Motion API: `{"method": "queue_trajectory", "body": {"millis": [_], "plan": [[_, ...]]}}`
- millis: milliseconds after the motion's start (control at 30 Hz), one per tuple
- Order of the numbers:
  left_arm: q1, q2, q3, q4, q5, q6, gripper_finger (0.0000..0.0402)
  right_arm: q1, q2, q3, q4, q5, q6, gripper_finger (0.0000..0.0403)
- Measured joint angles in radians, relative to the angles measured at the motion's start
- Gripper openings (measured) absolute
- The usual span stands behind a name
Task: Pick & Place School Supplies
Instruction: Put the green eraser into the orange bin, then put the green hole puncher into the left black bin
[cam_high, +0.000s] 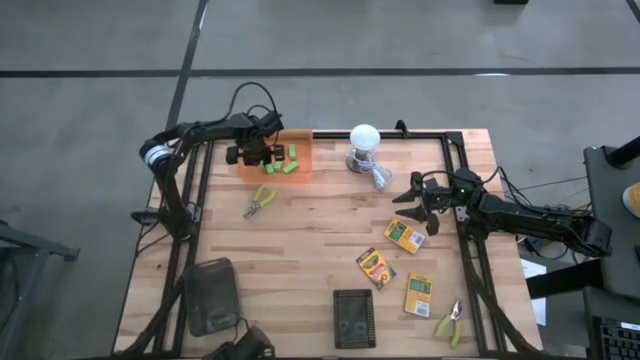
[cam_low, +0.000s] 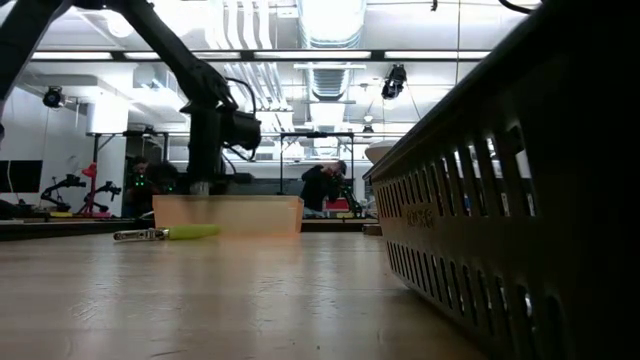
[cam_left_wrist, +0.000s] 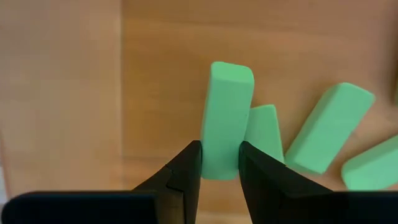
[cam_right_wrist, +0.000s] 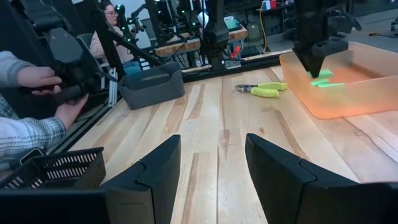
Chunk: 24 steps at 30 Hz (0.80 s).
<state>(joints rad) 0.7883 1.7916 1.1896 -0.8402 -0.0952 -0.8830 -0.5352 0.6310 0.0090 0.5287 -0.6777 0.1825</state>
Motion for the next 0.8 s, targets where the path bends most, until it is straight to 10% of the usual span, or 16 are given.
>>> {"method": "queue_trajectory", "body": {"millis": [433, 800], "plan": [[0.005, 0.016, 0.0, 0.0, 0.023, 0.0, 0.011, 0.0, 0.0, 0.0, 0.0, 0.0, 0.0, 0.0178], [0.005, 0.016, 0.0, 0.01, 0.032, -0.008, 0.02, 0.0, 0.0, 0.0, 0.0, 0.0, 0.0, 0.0178]]}}
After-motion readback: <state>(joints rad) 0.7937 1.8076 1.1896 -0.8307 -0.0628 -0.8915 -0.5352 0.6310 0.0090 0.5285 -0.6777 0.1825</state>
